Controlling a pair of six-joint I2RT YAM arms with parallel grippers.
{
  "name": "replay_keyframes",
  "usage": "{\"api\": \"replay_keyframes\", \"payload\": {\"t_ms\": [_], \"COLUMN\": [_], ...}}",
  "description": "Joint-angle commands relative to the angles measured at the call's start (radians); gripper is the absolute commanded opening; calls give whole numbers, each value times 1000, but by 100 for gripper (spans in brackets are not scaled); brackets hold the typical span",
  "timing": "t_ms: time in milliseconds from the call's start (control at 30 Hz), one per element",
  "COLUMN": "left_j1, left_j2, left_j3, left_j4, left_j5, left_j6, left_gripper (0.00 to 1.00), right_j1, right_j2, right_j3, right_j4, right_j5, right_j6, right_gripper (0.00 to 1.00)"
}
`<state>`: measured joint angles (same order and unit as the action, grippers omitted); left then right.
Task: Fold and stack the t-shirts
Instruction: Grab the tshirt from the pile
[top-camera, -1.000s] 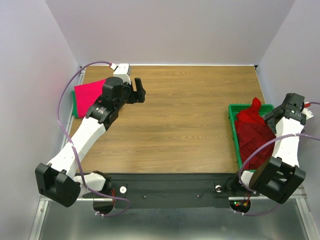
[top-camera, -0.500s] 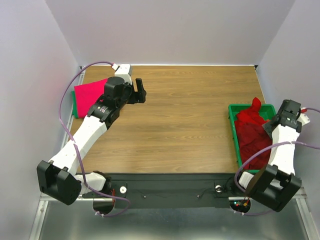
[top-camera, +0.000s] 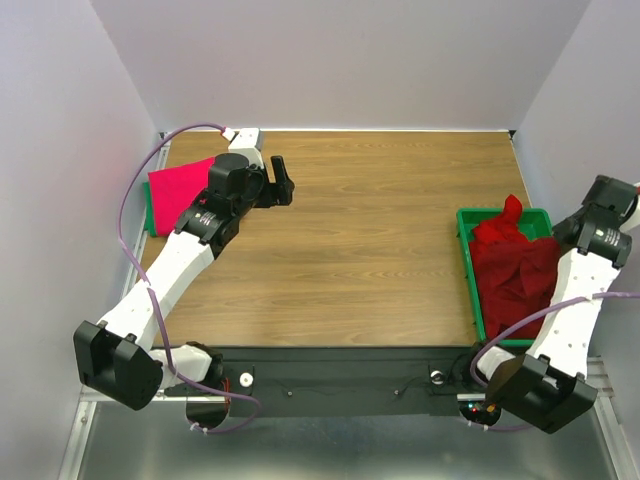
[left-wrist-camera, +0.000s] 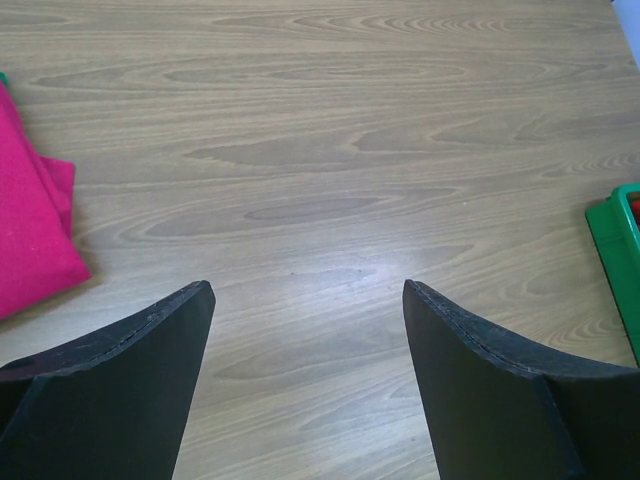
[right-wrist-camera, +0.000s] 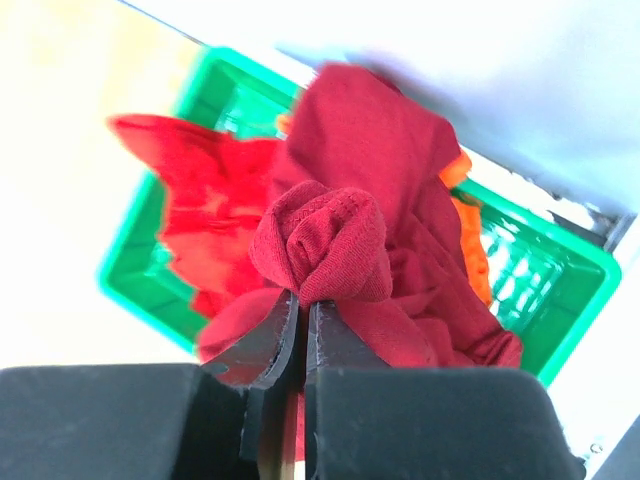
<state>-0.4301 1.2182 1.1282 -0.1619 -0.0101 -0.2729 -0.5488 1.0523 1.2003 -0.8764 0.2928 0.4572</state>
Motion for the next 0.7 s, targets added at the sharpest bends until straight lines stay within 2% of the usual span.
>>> {"api": "replay_keyframes", "payload": {"t_ms": [0, 233, 500, 600, 667], "left_j1": [2, 2, 2, 2, 2], "left_j2": [-16, 1, -3, -8, -9], "left_j3": [44, 70, 55, 56, 62], "left_j4": [32, 36, 42, 48, 48], "left_j5": [4, 6, 45, 55, 61], "left_j6": [-11, -20, -28, -25, -19], "left_gripper": [88, 88, 88, 88, 88], "right_j1": [-5, -5, -3, -5, -5], "right_j2": [-9, 110, 319, 393, 402], "right_j3": [224, 553, 1072, 1183, 1177], "right_j4": [17, 11, 51, 117, 212], "right_j5": [-49, -165, -454, -587, -668], "right_j6": [-18, -34, 53, 136, 207], "right_gripper": [0, 0, 0, 0, 0]}}
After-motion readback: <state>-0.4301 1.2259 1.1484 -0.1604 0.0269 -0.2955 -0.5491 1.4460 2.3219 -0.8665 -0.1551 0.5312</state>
